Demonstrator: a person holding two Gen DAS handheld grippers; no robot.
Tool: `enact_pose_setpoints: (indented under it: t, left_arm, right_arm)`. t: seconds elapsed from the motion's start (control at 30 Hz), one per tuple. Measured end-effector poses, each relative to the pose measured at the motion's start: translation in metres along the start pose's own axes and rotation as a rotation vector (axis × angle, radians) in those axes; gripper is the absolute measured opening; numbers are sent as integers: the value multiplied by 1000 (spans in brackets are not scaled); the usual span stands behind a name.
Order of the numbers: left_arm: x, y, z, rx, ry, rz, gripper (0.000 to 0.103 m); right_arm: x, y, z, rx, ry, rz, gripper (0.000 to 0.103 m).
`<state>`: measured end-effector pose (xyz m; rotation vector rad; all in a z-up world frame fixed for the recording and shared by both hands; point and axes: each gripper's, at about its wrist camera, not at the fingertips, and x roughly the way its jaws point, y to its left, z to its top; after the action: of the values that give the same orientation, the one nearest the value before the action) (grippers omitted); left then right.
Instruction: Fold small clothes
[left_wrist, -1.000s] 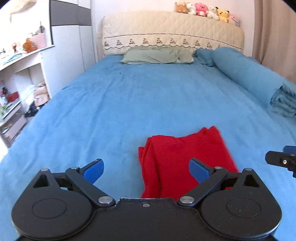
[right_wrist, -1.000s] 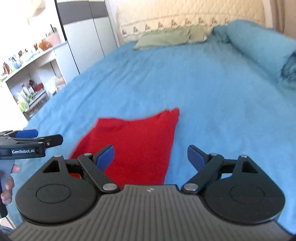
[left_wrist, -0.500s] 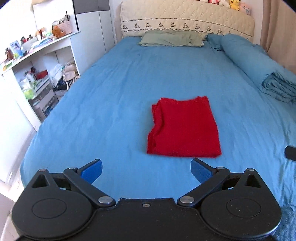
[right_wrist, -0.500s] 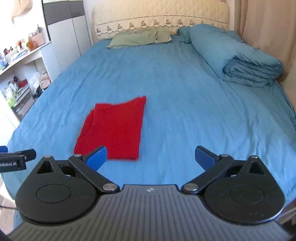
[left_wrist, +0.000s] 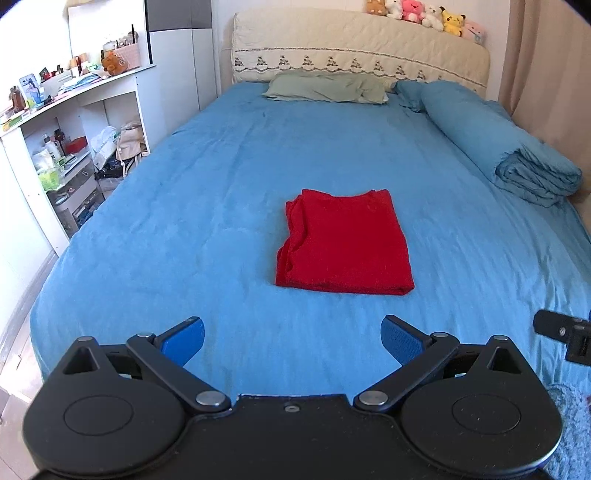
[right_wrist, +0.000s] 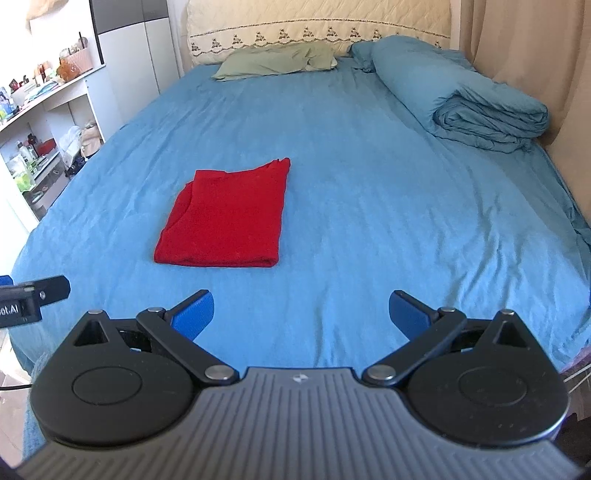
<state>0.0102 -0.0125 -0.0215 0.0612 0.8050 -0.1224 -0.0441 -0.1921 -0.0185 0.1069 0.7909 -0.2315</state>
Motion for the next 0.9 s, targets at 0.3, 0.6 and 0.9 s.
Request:
enact_pose_setpoints:
  t: [0.3, 0.6, 0.9]
  left_arm:
    - [-3, 4, -2, -7, -21, -3, 103]
    - [-5, 7, -3, 5, -33, 5, 103]
    - [-6, 9, -3, 16, -39, 4, 103]
  right_arm:
    - [-6, 5, 0, -16, -15, -16, 103]
    - [-6, 5, 0, -19, -14, -17, 103]
    - [-4, 5, -1, -23, -11, -19, 103]
